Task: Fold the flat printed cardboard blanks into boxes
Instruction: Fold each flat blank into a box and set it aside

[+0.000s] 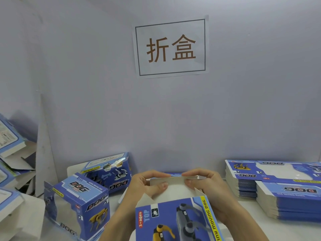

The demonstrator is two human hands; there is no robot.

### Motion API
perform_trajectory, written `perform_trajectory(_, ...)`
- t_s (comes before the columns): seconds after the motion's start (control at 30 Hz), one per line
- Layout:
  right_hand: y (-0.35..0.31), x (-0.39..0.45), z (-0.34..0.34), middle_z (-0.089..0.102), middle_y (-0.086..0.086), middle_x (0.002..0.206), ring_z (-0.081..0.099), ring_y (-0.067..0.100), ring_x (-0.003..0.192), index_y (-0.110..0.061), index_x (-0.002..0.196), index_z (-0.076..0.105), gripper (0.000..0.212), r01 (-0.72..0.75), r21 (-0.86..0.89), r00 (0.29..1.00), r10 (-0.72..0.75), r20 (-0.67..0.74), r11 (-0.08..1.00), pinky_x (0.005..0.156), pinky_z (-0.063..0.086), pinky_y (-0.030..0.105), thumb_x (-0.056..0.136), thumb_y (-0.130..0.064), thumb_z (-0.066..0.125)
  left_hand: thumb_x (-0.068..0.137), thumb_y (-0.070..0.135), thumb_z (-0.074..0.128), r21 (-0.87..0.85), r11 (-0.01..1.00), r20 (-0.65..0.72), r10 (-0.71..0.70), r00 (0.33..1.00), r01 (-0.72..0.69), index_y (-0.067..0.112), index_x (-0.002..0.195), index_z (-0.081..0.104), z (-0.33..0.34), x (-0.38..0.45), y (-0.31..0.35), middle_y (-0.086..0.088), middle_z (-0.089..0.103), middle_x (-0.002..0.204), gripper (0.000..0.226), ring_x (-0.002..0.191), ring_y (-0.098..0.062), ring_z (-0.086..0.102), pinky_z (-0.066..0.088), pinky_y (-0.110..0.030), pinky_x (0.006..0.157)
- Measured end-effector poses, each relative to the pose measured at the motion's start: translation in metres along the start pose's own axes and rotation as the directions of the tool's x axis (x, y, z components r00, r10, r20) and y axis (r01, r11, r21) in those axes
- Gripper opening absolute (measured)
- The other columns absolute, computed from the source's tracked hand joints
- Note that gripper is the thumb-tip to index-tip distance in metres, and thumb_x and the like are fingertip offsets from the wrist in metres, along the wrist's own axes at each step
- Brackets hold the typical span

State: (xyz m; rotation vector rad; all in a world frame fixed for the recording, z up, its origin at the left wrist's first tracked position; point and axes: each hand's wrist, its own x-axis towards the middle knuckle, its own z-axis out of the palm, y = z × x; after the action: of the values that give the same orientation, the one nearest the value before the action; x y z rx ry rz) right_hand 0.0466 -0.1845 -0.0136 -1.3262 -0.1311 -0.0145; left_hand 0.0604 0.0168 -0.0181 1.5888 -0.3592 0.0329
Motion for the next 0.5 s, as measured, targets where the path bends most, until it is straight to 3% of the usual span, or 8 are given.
perform_trajectory(0.07,-0.003,-0.002,0.0,0.072,0.015,0.071,0.068,0.02,0.054,-0.005,0.095,0.075,0.022,0.013,0.024,1.0,-0.013,-0.02,1.0,0.046,0.052,0.024,0.088,0.011,0.062,0.086,0.002,0.067,-0.114,0.993,0.038,-0.014,0.999,0.018,0.015,0.111,0.068,0.005,-0.004,0.007,-0.01,0.076,0.08,0.028,0.064,-0.022,0.073,0.056,-0.026,0.048)
perform_trajectory(0.13,-0.008,-0.001,-0.004,0.071,0.006,0.062,0.066,0.011,0.048,-0.009,0.102,0.071,0.027,0.079,0.021,0.992,-0.076,-0.099,0.997,0.043,0.049,0.017,0.089,0.011,0.061,0.095,0.002,0.056,-0.106,0.994,0.06,-0.013,0.998,0.02,0.018,0.123,0.058,0.011,0.001,0.011,-0.001,0.077,0.077,0.032,0.065,-0.016,0.074,0.056,-0.023,0.051)
perform_trajectory(0.2,-0.013,-0.002,-0.012,0.07,0.003,0.063,0.064,0.006,0.046,-0.01,0.107,0.068,0.026,0.154,0.049,0.963,-0.139,-0.23,0.987,0.043,0.048,0.014,0.091,0.01,0.06,0.103,0.006,0.043,-0.05,0.998,0.124,0.047,0.991,-0.041,0.01,0.134,0.052,0.01,-0.002,0.009,0.002,0.077,0.081,0.032,0.073,-0.013,0.073,0.057,-0.02,0.061)
perform_trajectory(0.23,-0.014,-0.002,-0.017,0.07,0.006,0.072,0.065,0.007,0.052,-0.007,0.112,0.065,0.025,0.184,0.108,0.945,-0.146,-0.293,0.977,0.047,0.05,0.016,0.093,0.007,0.058,0.106,0.016,0.043,-0.08,0.997,0.128,0.007,0.992,0.004,0.011,0.138,0.052,0.011,-0.001,0.011,-0.005,0.076,0.093,0.034,0.085,-0.02,0.072,0.059,-0.025,0.072)
perform_trajectory(0.3,-0.014,-0.003,-0.028,0.068,0.013,0.096,0.067,0.02,0.077,-0.004,0.119,0.062,0.024,0.243,0.218,0.898,-0.133,-0.42,0.945,0.06,0.055,0.028,0.096,0.0,0.056,0.102,0.039,0.05,-0.142,0.979,0.234,-0.112,0.966,0.148,0.026,0.138,0.054,0.011,-0.005,0.016,-0.014,0.07,0.12,0.038,0.109,-0.034,0.067,0.056,-0.046,0.092)
perform_trajectory(0.33,-0.014,-0.004,-0.034,0.066,0.014,0.104,0.065,0.025,0.087,-0.004,0.122,0.061,0.025,0.277,0.257,0.865,-0.124,-0.486,0.926,0.066,0.054,0.032,0.097,-0.003,0.057,0.101,0.04,0.054,-0.121,0.978,0.294,-0.128,0.947,0.17,0.032,0.138,0.053,0.007,-0.01,0.016,-0.012,0.069,0.123,0.039,0.112,-0.034,0.067,0.056,-0.047,0.091)
perform_trajectory(0.43,-0.013,-0.004,-0.051,0.064,0.017,0.124,0.064,0.038,0.107,-0.008,0.135,0.056,0.038,0.35,0.367,0.79,-0.061,-0.61,0.862,0.088,0.055,0.048,0.098,-0.01,0.059,0.09,0.019,0.07,0.054,0.986,0.454,-0.167,0.875,0.16,0.048,0.134,0.047,-0.011,-0.015,0.016,-0.003,0.069,0.125,0.058,0.114,-0.027,0.067,0.057,-0.04,0.089)
perform_trajectory(0.5,-0.018,-0.009,-0.053,0.07,0.011,0.115,0.068,0.032,0.1,-0.012,0.126,0.064,0.027,0.361,0.421,0.787,-0.03,-0.617,0.832,0.08,0.061,0.041,0.1,-0.016,0.056,0.08,0.02,0.08,0.145,0.984,0.516,-0.164,0.841,0.103,0.055,0.126,0.049,-0.014,-0.022,0.022,0.002,0.066,0.129,0.066,0.12,-0.029,0.064,0.053,-0.05,0.099)
